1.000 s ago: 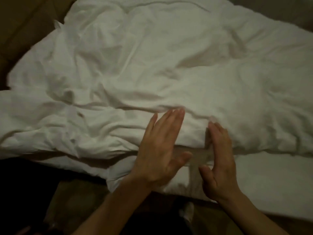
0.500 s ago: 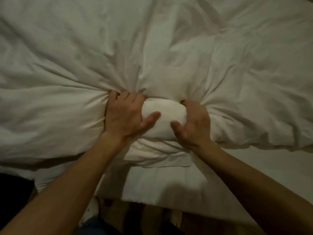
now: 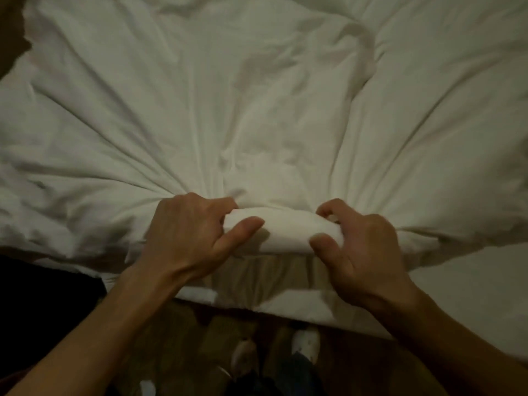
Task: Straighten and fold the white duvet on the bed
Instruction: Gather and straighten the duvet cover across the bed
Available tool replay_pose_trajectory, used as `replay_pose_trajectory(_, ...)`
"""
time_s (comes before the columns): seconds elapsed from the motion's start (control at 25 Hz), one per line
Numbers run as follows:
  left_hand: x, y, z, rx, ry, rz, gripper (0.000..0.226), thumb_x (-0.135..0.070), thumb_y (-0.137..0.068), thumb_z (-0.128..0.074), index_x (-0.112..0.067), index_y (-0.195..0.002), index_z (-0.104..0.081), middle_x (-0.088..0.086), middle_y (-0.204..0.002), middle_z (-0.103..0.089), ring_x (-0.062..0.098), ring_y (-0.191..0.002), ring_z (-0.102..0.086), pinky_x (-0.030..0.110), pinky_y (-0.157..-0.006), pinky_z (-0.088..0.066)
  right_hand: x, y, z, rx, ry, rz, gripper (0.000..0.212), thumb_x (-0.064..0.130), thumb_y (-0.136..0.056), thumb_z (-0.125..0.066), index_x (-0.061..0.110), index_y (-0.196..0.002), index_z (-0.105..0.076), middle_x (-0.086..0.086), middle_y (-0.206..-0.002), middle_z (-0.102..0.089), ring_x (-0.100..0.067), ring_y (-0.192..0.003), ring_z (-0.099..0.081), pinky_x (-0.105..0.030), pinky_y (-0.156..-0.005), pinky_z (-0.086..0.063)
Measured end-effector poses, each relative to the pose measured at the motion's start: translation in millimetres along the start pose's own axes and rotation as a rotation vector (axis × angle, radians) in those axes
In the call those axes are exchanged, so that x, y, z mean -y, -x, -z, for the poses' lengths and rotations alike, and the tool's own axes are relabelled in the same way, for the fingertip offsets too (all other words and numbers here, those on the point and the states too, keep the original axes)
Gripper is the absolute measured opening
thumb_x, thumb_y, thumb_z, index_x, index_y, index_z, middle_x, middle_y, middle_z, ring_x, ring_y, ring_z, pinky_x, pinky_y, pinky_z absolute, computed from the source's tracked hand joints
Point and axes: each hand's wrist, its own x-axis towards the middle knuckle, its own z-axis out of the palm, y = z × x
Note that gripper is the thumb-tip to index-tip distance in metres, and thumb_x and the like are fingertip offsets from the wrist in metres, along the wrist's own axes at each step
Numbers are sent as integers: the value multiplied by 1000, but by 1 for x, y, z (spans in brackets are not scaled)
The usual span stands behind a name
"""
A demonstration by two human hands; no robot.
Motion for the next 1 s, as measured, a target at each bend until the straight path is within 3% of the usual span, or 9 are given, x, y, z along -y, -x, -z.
replay_pose_trajectory(0.08,8,1,-25,106,-109,81,90,-74,-93,-4,-17,-71,-69,11,-54,-61,33,-49,-59,33,-51,-38,-11,7,-42,138,122,-88,97,89,-82,-6,18,-119,-60,-7,-94,-69,-30,-83,-65,-36,-69,-43)
replay_pose_trajectory(0.16,7,3,-44,113,-143,121,86,-72,-94,-4,-17,-74,-68,11,-63,-66,33,-59,-62,38,-62,-41,-29,27,-67,187,80,-53,95,86,-87,-13,15,-139,-51,-10,-127,-61,-29,-115,-57,-42,-96,-46)
replay_pose_trajectory(0.28,-32,7,-49,-60,-96,124,68,-61,-98,-18,-15,-91,-66,10,-93,-65,31,-85,-58,42,-77,-35,-70,58,-51,9,-49,-13,81,71,-98,-29,7,-143,-48,-13,-143,-51,-28,-134,-44,-42,-114,-34)
replay_pose_trajectory(0.36,-86,2,-54,-140,44,16,61,-55,-99,-27,-10,-107,-68,14,-109,-64,33,-98,-57,44,-84,-37,-105,74,-18,-132,-41,-52,78,67,-100,-29,5,-145,-45,-13,-149,-46,-27,-141,-38,-43,-117,-30)
replay_pose_trajectory(0.52,-202,-39,-129,-78,263,-106,58,-49,-97,-38,-5,-127,-61,16,-124,-61,31,-111,-56,44,-92,-43,-202,78,38,-250,70,-87,87,67,-100,-27,-5,-146,-41,-22,-154,-39,-36,-145,-35,-60,-114,-32)
replay_pose_trajectory(0.72,-277,-123,-261,-20,90,-73,82,-66,-96,-27,-1,-141,-49,26,-144,-47,40,-134,-44,52,-113,-31,-345,57,60,-187,290,6,97,74,-95,-26,-6,-149,-35,-25,-158,-32,-39,-149,-28,-64,-117,-21)
replay_pose_trajectory(0.84,-275,-154,-305,-90,50,-75,89,-71,-91,-32,5,-133,-53,27,-128,-58,40,-115,-57,46,-99,-43,-398,35,48,-147,311,122,98,74,-94,-28,-8,-144,-44,-29,-147,-46,-43,-136,-45,-58,-114,-32)
replay_pose_trajectory(0.92,-273,-161,-315,-174,28,-64,79,-69,-91,-37,1,-116,-63,19,-96,-65,35,-82,-60,40,-75,-43,-414,21,38,-150,293,178,93,74,-94,-29,-5,-134,-56,-26,-123,-63,-40,-109,-61,-48,-98,-45)
replay_pose_trajectory(1.0,-275,-164,-313,-196,11,-36,68,-67,-90,-39,-5,-103,-65,12,-75,-64,32,-63,-58,36,-61,-39,-418,8,35,-130,250,190,88,77,-93,-28,2,-120,-65,-18,-97,-69,-35,-82,-64,-40,-77,-47)
